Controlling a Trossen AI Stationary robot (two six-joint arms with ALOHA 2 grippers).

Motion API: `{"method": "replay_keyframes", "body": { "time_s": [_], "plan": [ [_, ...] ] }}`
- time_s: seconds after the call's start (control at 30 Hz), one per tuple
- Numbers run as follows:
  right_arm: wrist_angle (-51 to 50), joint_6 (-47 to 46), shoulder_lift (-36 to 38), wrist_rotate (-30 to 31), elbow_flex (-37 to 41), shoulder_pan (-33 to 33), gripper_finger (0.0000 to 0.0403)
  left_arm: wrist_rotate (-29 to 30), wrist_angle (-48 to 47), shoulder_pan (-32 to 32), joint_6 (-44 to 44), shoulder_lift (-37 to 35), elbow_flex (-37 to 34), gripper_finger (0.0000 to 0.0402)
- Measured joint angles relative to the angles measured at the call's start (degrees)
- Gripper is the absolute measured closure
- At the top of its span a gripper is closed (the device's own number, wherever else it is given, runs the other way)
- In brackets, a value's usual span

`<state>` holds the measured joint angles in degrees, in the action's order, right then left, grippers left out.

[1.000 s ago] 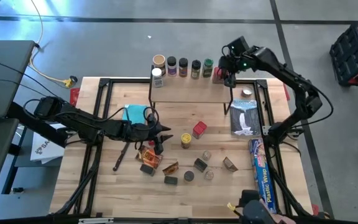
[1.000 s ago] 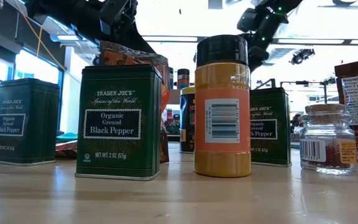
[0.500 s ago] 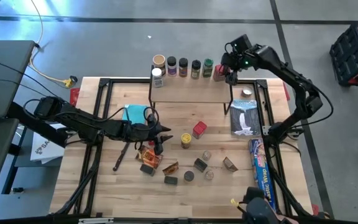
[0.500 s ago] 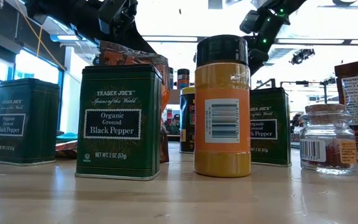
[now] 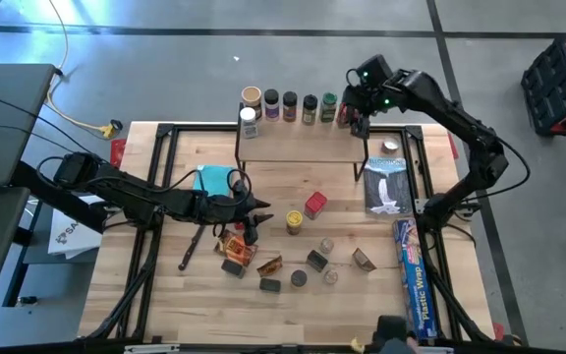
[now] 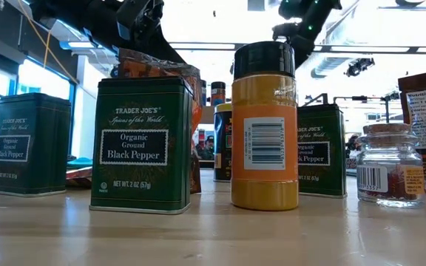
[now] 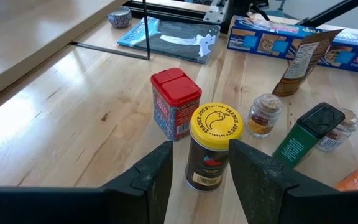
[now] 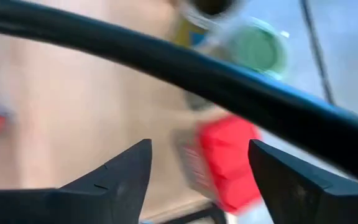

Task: Shelf spices
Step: Put the red seasoning can on the shelf

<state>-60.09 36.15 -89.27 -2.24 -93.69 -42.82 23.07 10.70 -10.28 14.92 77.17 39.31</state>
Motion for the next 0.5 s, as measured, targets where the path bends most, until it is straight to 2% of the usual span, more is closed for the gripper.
{"method": "replay_keyframes", "body": {
  "time_s": [0.2,0.33,0.5],
  "plan": [
    [0.09,-1.95,-0.13,-5.0,0.27,2.7,0.0221,0.0,-0.02,0.0,-0.02,0.0,0.0,0.0251],
    [0.54,-2.84,-0.38,-5.09,3.85,1.51,0.0279,0.0,-0.04,0.0,-0.02,0.0,0.0,0.0251],
    [4.11,-2.89,-0.42,-4.67,7.6,0.32,0.0329,0.02,0.11,-0.31,-0.02,-0.04,0.0,0.0251]
  ]
}}
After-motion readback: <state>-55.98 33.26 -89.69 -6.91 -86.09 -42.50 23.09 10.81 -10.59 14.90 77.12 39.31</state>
